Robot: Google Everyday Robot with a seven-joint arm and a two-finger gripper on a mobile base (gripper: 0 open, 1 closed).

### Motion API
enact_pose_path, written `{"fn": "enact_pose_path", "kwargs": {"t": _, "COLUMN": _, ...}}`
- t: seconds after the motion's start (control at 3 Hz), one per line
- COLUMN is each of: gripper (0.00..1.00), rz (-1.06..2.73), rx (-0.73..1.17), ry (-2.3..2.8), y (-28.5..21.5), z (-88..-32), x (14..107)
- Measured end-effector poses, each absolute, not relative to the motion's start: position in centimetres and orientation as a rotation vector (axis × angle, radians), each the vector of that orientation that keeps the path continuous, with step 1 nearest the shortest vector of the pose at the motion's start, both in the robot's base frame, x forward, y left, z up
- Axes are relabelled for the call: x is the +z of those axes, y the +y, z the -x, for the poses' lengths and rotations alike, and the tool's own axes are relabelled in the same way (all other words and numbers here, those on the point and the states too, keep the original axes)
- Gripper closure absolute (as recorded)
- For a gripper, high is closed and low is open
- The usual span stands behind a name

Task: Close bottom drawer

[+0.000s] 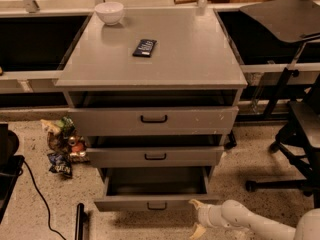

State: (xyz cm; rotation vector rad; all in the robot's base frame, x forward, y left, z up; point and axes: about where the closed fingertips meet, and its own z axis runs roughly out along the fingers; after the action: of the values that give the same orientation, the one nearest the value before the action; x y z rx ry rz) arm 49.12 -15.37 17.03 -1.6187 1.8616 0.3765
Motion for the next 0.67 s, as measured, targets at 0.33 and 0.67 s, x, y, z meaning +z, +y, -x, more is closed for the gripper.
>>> {"fn": "enact_pose_path", "kwargs": {"t": 0.33, "gripper": 0.19, "rz": 1.617, "rx": 0.376, "ry": 1.855, "y": -15.4, "z": -49.2, "x": 17.1}}
{"fn": "enact_pose_path", "kwargs": {"t": 0.67, "gripper": 0.42, "rz": 1.601, "rx": 0.387, "ry": 1.800, "y": -15.9, "z": -50.4, "x": 17.8}}
